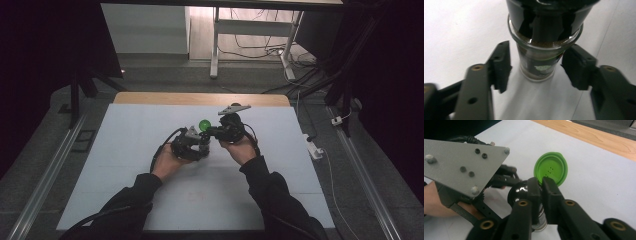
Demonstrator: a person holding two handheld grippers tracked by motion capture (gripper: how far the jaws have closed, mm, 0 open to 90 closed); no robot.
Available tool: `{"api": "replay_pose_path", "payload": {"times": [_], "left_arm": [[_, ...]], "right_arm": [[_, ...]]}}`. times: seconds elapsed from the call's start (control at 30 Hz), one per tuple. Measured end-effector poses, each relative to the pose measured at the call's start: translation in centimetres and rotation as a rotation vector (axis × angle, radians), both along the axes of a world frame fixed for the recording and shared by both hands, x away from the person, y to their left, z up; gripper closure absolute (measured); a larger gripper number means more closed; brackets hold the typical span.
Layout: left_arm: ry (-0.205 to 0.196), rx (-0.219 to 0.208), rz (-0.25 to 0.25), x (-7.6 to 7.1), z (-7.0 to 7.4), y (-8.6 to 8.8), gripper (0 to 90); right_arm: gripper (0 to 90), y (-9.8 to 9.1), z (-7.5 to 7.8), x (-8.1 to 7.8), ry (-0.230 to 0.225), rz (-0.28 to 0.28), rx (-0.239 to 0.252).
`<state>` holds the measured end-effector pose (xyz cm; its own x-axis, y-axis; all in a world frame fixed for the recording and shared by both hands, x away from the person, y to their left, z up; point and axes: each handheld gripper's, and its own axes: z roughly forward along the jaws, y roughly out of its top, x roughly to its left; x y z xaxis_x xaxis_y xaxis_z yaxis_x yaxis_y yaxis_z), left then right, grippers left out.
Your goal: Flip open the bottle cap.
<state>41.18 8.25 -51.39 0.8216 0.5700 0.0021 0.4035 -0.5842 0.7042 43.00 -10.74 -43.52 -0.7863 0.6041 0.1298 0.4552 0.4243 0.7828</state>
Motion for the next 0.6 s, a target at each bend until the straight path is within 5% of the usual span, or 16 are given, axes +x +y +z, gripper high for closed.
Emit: {"api": "replay_pose_path", "payload": {"times": [0.2,0.6], "left_arm": [[0.026,-0.044,-0.008,-0.5,1.2,1.0,28.3],[0.159,-0.119,0.014,-2.0,3.0,3.9,13.7]], "right_arm": [[71.6,-0.6,0.4,-0.7,-0.016,0.000,-0.006],[49.1,-1.7,0.3,-2.2,-0.017,-0.005,-0.029]]}}
